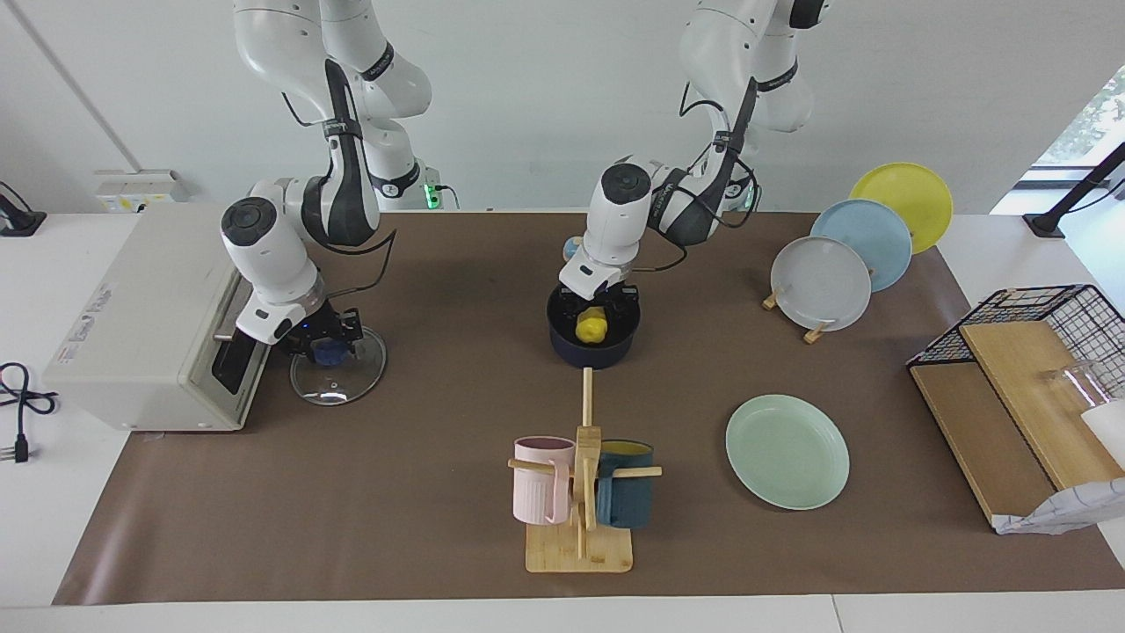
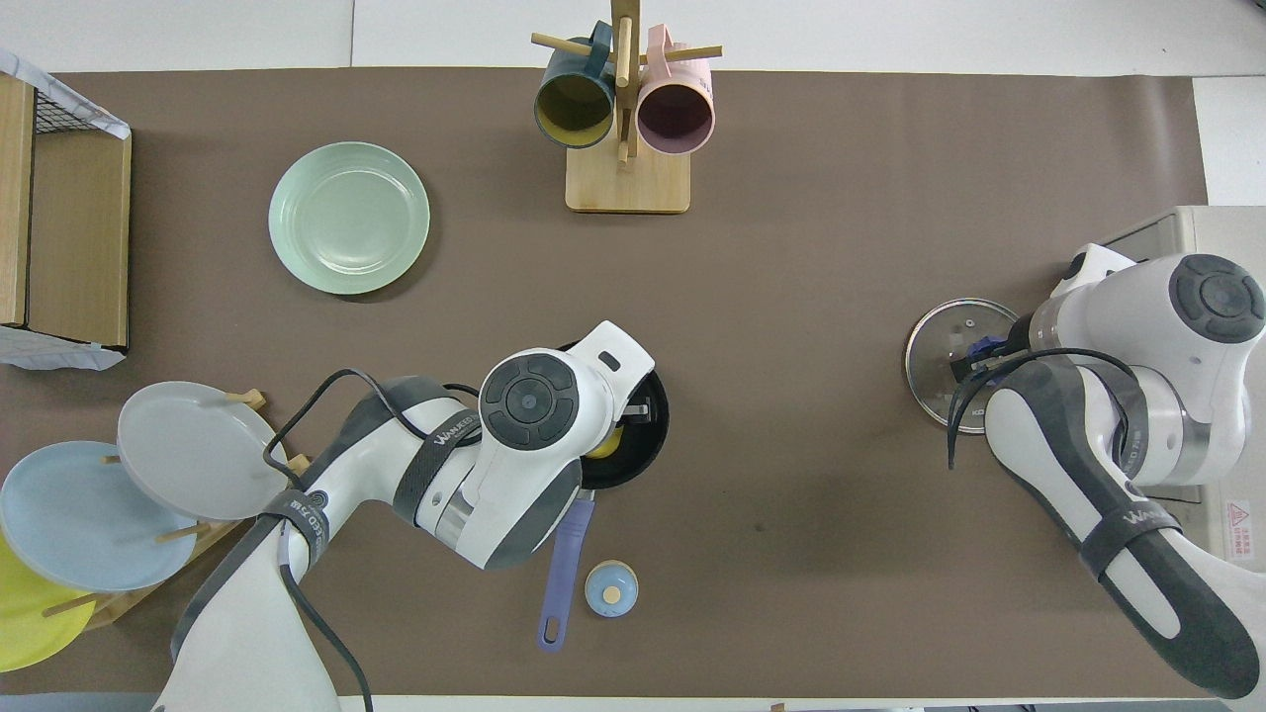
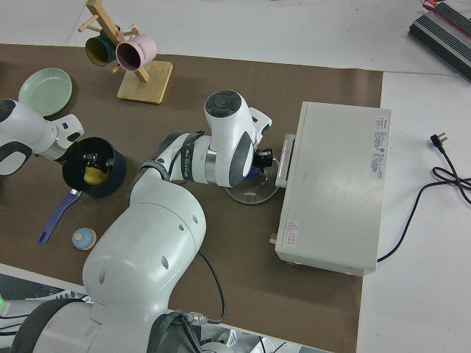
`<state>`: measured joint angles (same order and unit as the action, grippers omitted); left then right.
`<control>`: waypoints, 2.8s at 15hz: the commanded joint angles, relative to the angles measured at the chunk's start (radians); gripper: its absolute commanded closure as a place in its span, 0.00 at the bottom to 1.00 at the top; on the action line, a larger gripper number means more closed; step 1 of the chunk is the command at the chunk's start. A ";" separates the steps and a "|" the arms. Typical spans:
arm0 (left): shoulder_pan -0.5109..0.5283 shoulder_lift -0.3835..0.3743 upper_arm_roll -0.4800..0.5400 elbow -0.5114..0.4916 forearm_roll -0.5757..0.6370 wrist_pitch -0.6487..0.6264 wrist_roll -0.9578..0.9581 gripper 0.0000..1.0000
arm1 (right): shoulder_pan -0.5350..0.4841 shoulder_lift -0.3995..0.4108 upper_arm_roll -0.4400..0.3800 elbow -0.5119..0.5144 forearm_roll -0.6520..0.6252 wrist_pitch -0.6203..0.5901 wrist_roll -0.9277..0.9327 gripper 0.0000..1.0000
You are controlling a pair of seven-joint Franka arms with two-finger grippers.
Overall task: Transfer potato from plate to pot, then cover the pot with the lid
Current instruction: 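Carry the potato over the pot while the right gripper reaches the lid, then release the potato into the pot while the right gripper lifts the lid, then carry the glass lid over the pot with the right gripper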
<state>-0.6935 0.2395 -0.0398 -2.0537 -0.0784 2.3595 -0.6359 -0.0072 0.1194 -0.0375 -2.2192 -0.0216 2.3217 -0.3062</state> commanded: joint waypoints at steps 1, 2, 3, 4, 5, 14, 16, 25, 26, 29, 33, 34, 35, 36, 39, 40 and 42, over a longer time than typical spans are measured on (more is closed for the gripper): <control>-0.020 -0.016 0.020 -0.025 -0.011 0.015 0.019 0.17 | -0.007 -0.012 0.008 0.013 0.022 -0.014 -0.030 0.37; -0.020 -0.016 0.020 -0.023 -0.011 0.014 0.019 0.17 | -0.004 -0.007 0.008 0.042 0.022 -0.047 -0.030 0.40; -0.020 -0.016 0.020 -0.020 -0.011 0.012 0.019 0.17 | -0.002 -0.001 0.010 0.076 0.023 -0.085 -0.028 0.44; -0.017 -0.017 0.021 -0.019 -0.011 0.009 0.022 0.17 | -0.001 0.000 0.011 0.107 0.023 -0.116 -0.028 0.47; -0.015 -0.022 0.021 -0.019 -0.011 0.006 0.024 0.17 | 0.000 0.000 0.016 0.131 0.035 -0.142 -0.027 0.48; 0.164 -0.180 0.026 0.196 -0.017 -0.412 0.151 0.00 | 0.104 0.009 0.030 0.274 0.103 -0.283 0.128 1.00; 0.230 -0.207 0.029 0.259 -0.017 -0.494 0.189 0.00 | 0.133 0.037 0.030 0.334 0.094 -0.343 0.185 1.00; 0.568 -0.282 0.029 0.343 0.009 -0.677 0.584 0.00 | 0.239 0.043 0.030 0.461 0.095 -0.465 0.338 1.00; 0.568 -0.290 0.028 0.351 0.052 -0.686 0.585 0.00 | 0.256 0.043 0.030 0.479 0.095 -0.488 0.372 1.00; 0.578 -0.286 0.029 0.430 0.080 -0.761 0.584 0.00 | 0.274 0.045 0.030 0.492 0.094 -0.499 0.423 1.00; 0.569 -0.285 0.029 0.486 0.100 -0.826 0.584 0.00 | 0.328 0.042 0.031 0.510 0.091 -0.513 0.498 1.00; 0.566 -0.287 0.029 0.477 0.100 -0.822 0.584 0.00 | 0.343 0.042 0.031 0.524 0.091 -0.522 0.525 1.00; 0.565 -0.293 0.029 0.459 0.100 -0.824 0.584 0.00 | 0.363 0.042 0.031 0.542 0.091 -0.536 0.557 1.00; 0.565 -0.307 0.029 0.439 0.098 -0.824 0.585 0.00 | 0.384 0.043 0.031 0.558 0.091 -0.538 0.588 1.00; 0.566 -0.296 0.029 0.432 0.089 -0.801 0.585 0.00 | 0.430 0.043 0.031 0.566 0.092 -0.536 0.645 1.00; 0.568 -0.293 0.029 0.437 0.091 -0.790 0.585 0.00 | 0.437 0.043 0.031 0.566 0.092 -0.533 0.657 1.00; 0.568 -0.272 0.032 0.470 0.098 -0.792 0.596 0.00 | 0.463 0.046 0.031 0.564 0.091 -0.524 0.685 1.00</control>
<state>-0.1261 -0.0436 -0.0094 -1.6033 -0.0005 1.5577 -0.0571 0.4410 0.1522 -0.0052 -1.6813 0.0646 1.8069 0.3475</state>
